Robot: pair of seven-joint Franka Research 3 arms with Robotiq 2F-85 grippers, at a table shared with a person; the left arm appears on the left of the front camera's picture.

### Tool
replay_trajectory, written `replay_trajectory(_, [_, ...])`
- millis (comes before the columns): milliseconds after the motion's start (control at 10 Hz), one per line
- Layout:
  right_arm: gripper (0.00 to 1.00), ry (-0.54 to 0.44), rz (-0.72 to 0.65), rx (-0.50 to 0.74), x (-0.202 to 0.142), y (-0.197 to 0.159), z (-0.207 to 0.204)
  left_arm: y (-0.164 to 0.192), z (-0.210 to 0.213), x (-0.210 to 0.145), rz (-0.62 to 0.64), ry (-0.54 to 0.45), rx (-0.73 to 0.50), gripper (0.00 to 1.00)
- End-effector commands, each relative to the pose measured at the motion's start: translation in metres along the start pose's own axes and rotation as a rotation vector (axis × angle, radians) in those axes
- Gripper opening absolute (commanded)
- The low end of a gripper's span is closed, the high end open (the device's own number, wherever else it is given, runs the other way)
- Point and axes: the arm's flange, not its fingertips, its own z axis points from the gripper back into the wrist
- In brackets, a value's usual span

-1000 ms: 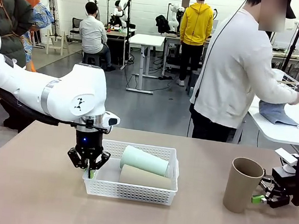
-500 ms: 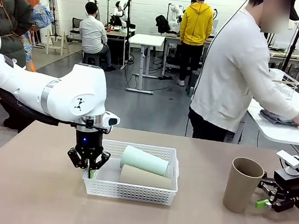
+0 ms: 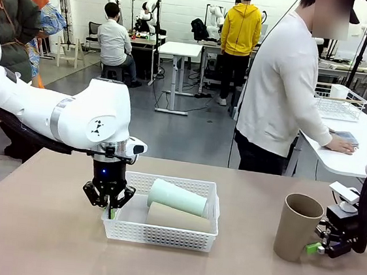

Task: Clean and organize the cups into the basket.
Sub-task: Pick up the Reusable plastic cup from the right side of the table and stack it inside the Organizing basket in the center of the table.

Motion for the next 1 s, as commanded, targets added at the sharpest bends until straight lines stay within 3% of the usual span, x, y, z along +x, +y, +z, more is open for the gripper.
replay_trajectory(0, [1.00,0.029,0.011,0.040,0.004,-0.008,-0.008,-0.001,0.001,-0.001,-0.003,-0.005,0.001,0.00])
replay_trajectory(700, [1.00,0.069,0.020,0.100,0.012,-0.023,-0.040,-0.001,0.001,-0.001,-0.003,-0.005,0.001,0.00])
replay_trajectory(800, [0.93,0.077,0.024,0.113,0.012,-0.024,-0.042,-0.001,0.001,-0.001,-0.003,-0.005,0.001,0.00])
replay_trajectory(900, [0.41,0.079,0.023,0.110,0.012,-0.024,-0.042,-0.001,0.001,-0.001,-0.003,-0.005,0.001,0.00])
